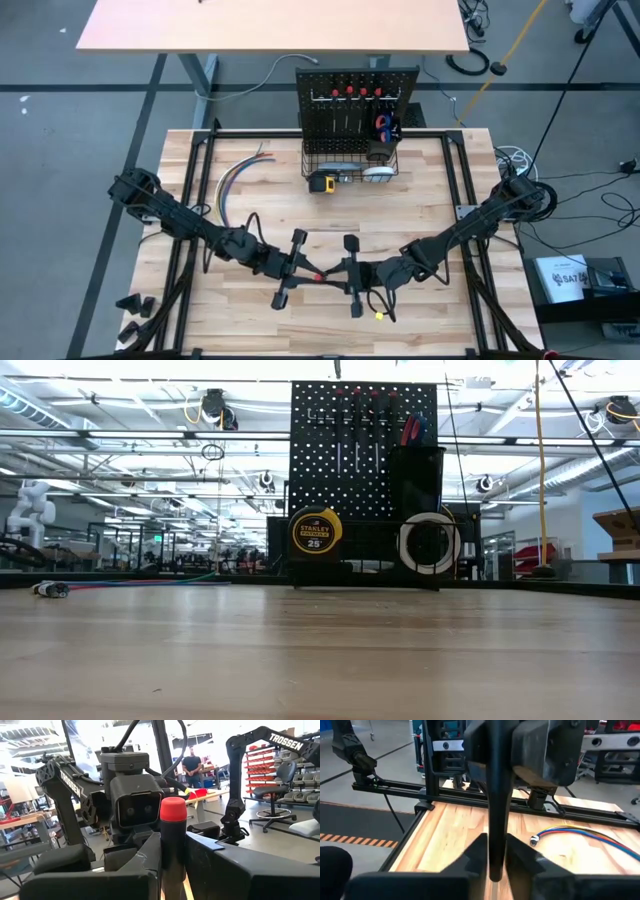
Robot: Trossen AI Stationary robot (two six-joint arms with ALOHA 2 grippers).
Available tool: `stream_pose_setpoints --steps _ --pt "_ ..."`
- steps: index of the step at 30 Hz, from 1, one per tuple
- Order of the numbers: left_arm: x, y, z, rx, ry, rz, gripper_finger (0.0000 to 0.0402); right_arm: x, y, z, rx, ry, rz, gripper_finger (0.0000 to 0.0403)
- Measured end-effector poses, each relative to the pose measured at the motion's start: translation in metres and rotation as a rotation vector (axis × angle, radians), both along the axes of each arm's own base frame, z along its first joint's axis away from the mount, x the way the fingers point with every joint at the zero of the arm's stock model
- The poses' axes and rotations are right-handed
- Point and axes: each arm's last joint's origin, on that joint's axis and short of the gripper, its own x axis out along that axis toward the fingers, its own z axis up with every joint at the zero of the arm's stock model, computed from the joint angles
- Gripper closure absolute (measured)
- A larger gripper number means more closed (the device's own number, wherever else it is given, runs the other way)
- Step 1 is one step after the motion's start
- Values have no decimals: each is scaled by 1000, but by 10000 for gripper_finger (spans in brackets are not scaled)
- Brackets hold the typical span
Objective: Hang tools onto peg board
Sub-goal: Hang the nut driver on the pegboard
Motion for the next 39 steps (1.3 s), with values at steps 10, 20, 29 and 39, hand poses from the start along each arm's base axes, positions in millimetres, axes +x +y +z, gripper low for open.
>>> stream_pose_setpoints --steps 10,20,29,39 --pt "0 2 -5 53 60 79 352 -3 -1 3 -63 10 18 235" --pt "-3 3 -15 106 204 119 352 -14 -4 9 -136 66 37 199" --pt "-4 2 -25 130 302 11 352 -15 -4 12 -204 46 50 203" --pt "-1 7 -21 111 267 -19 352 -18 3 21 -172 -27 74 202"
